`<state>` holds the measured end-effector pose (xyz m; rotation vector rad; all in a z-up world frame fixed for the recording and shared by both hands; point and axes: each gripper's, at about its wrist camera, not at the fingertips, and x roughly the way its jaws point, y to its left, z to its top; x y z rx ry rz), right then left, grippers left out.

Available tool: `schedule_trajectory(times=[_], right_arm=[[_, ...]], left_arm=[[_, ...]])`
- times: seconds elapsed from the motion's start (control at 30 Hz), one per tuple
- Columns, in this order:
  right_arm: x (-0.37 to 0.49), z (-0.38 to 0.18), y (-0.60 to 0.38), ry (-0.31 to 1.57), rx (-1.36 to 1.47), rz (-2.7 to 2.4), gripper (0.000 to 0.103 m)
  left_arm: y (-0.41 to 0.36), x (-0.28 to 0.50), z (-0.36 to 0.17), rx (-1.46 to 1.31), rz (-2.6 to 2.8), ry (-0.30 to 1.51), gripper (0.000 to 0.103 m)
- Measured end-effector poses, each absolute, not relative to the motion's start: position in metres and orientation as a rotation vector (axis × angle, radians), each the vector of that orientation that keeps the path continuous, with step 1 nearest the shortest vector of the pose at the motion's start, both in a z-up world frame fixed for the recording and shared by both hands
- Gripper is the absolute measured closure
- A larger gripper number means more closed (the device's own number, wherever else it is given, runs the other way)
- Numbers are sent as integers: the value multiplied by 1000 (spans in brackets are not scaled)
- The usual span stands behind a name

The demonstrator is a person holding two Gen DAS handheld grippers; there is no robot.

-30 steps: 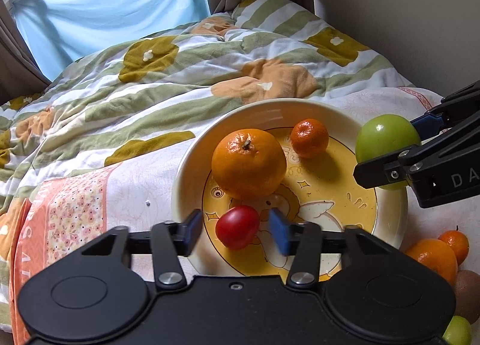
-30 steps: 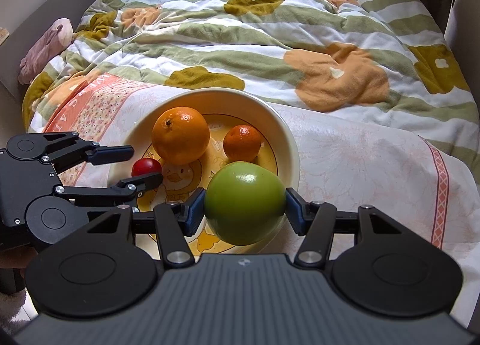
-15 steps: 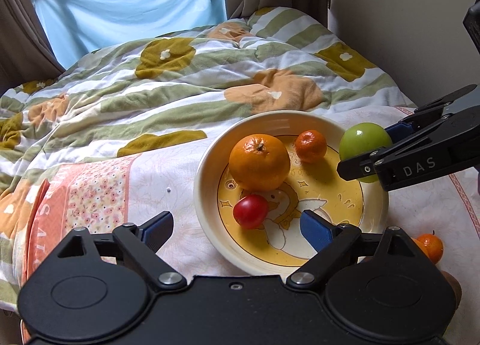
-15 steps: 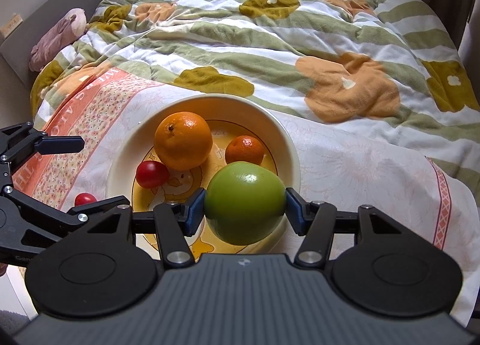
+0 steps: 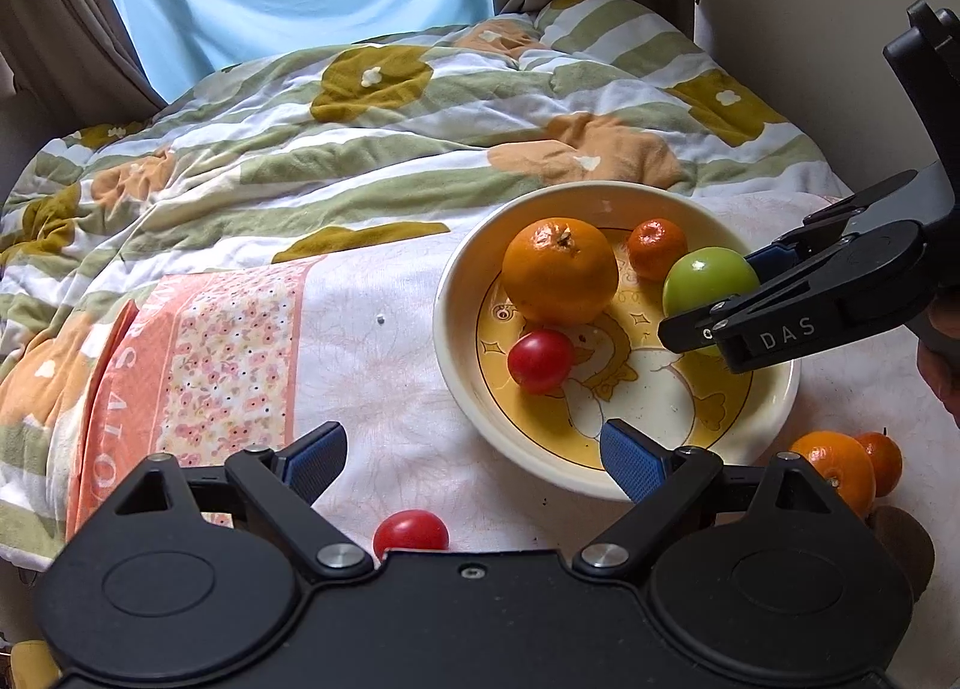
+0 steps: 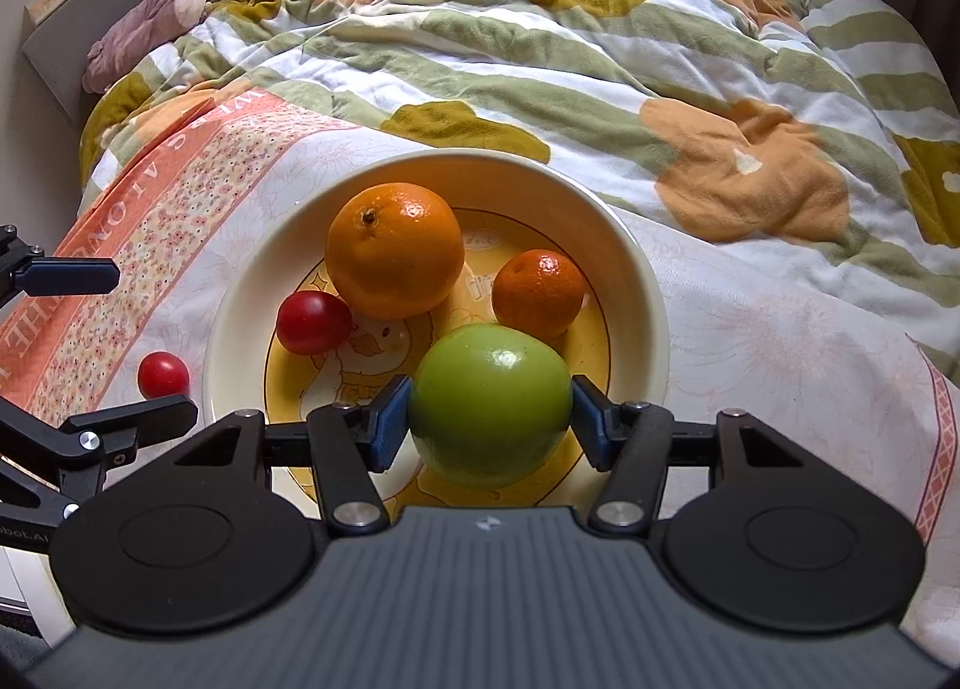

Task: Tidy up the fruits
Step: 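Place the tomato and green apple into the duck bowl and open both tools, then move both tools back from the bowl toward the kiwis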

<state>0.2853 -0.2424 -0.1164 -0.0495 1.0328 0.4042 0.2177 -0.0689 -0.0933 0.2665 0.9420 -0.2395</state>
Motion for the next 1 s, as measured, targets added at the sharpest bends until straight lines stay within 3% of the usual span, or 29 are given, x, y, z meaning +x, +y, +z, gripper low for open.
schedule_trajectory(times=[0.03,0.07,0.1,1.0], right_arm=[[284,-115,-243,1011,-55,399,30],[283,-112,-243,994,-54,396,21],[283,-111,-244,987,-50,398,1],[171,-13,-276,821,105,123,0]], left_arm=[[-69,217,-93,270,-236,943,9],[-69,215,-92,273,-233,942,9],[-69,214,-91,275,-229,938,9],[-50,158,-20,246,-357,727,9]])
